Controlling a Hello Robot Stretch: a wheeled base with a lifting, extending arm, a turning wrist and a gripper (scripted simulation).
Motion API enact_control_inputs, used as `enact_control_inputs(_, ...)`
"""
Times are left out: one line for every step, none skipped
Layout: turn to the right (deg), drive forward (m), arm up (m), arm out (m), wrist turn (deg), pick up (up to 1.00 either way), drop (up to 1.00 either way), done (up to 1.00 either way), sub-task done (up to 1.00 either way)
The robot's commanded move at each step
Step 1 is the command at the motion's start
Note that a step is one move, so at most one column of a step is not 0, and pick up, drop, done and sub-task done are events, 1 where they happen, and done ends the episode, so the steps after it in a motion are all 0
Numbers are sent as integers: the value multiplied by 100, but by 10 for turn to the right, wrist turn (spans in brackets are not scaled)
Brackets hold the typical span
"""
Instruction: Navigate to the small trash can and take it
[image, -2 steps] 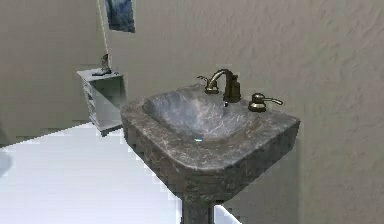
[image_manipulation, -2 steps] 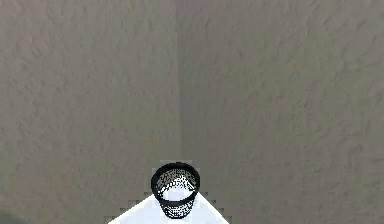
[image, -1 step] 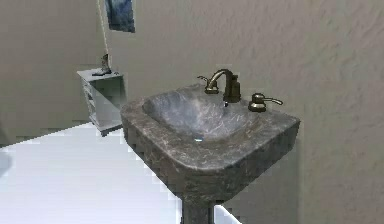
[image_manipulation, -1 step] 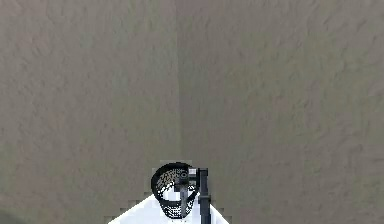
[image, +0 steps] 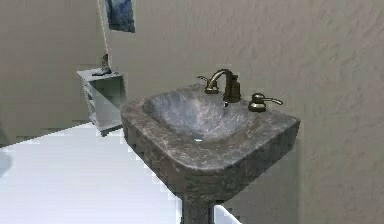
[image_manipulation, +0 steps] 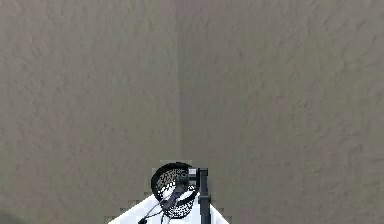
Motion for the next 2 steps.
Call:
enact_control_inputs(0,0,0,0,450,0,0,0,0)
enact_control_inputs(0,0,0,0,450,0,0,0,0)
